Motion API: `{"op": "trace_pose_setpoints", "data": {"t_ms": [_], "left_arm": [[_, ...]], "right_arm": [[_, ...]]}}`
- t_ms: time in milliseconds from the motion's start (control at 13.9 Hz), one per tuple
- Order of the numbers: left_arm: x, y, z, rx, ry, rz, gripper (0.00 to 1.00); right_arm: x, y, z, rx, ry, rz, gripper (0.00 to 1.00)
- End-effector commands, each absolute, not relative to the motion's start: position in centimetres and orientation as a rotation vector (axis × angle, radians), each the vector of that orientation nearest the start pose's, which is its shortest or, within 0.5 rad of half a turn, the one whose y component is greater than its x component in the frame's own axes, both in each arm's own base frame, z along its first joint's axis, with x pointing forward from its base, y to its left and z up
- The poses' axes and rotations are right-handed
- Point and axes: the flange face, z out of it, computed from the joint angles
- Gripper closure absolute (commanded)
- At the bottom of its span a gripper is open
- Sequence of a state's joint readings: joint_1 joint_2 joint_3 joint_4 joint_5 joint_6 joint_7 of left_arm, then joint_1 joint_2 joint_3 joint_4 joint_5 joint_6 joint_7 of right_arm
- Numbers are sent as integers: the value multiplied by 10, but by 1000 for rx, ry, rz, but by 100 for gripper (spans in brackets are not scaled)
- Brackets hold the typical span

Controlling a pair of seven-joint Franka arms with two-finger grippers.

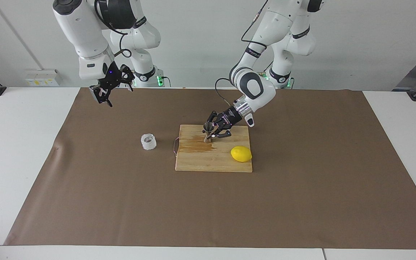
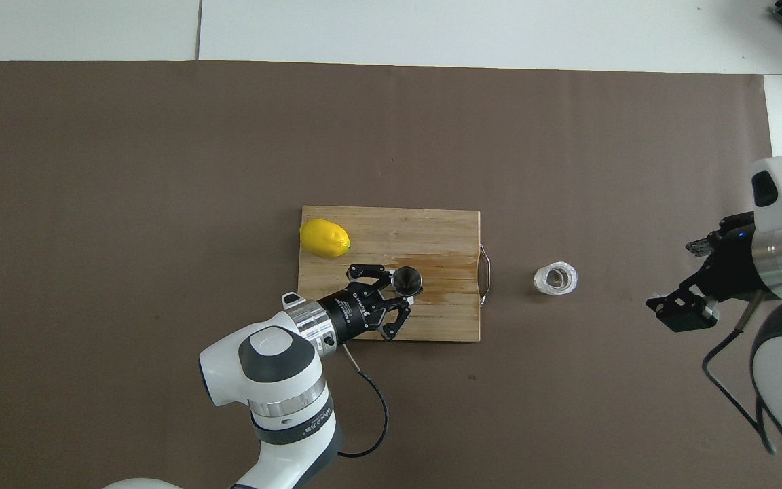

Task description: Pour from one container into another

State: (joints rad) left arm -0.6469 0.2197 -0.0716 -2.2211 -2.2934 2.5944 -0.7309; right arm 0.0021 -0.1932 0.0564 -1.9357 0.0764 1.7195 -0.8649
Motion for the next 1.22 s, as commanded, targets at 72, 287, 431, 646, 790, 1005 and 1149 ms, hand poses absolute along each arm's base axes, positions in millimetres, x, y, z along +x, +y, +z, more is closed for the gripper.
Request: {"op": "trace_pose_setpoints", "data": {"t_ms": [72, 287, 431, 646, 790, 1005, 1149], "left_arm": [[414, -343, 269, 997, 1860, -829, 46], [415, -342, 270, 999, 1863, -822, 7], [415, -341, 270, 1002, 1866, -814, 0], [415, -340, 270, 1012, 1877, -791, 0], [417, -337, 271, 1043, 1883, -761, 0], [418, -332, 275, 1090, 1895, -705, 0], [419, -327, 280, 1094, 1903, -670, 0]], "right_arm": [[477, 38, 552, -2635, -1523, -41, 0], [472, 38, 531, -2521, -1635, -98, 0], [473, 34, 517, -2454, -1679, -138, 0], [472, 25, 489, -2363, -1707, -208, 0], [473, 18, 468, -2298, -1744, -252, 0], [480, -3, 431, -2214, -1748, -324, 0], [488, -13, 403, -2150, -1764, -360, 0]]}}
